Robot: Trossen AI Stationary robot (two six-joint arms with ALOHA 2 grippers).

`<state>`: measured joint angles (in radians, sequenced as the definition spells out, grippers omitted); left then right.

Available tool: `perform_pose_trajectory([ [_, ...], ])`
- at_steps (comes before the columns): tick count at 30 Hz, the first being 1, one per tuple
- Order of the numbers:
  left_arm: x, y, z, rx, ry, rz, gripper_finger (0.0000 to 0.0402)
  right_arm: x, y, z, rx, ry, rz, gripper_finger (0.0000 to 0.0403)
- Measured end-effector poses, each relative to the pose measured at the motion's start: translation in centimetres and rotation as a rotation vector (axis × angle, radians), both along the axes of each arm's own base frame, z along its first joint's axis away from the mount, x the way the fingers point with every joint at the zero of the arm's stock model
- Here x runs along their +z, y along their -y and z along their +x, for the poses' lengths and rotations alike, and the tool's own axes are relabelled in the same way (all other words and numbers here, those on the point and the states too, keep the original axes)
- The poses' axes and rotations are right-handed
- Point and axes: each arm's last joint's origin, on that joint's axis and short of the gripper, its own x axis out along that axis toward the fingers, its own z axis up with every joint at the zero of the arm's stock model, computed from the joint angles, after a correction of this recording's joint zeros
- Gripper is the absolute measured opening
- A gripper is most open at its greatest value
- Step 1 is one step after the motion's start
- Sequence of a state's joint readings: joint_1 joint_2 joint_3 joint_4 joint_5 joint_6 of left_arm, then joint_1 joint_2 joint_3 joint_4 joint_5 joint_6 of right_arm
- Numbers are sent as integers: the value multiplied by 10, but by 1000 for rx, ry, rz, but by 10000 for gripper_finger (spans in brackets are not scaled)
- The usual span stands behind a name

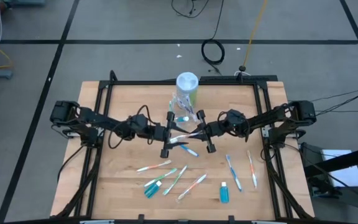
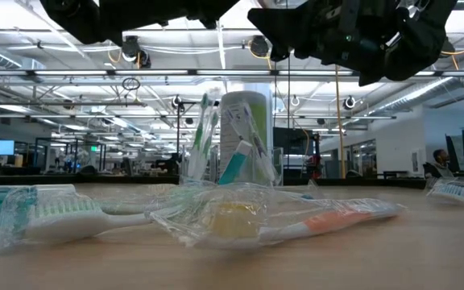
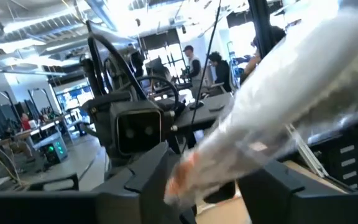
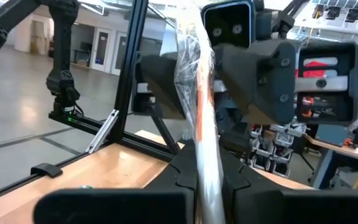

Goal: Pick & Place toothbrushing station
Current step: Put the orange toothbrush into the transparent organizer

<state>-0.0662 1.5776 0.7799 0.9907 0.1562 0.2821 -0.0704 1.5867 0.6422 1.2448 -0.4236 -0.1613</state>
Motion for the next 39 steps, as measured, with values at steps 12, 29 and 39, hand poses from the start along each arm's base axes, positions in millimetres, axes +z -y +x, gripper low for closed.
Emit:
perform_pose_trajectory([
  [12, 0, 0, 0, -3, -5, -29, 82, 0, 0, 0, 1, -1, -1, 14],
  [29, -17, -7, 0, 113, -271, -276, 35, -24, 2, -1, -68, -311, 9, 87],
  [39, 17, -40, -42, 317, -398, -445, 19, -54, 8, -7, -319, -612, -77, 99],
])
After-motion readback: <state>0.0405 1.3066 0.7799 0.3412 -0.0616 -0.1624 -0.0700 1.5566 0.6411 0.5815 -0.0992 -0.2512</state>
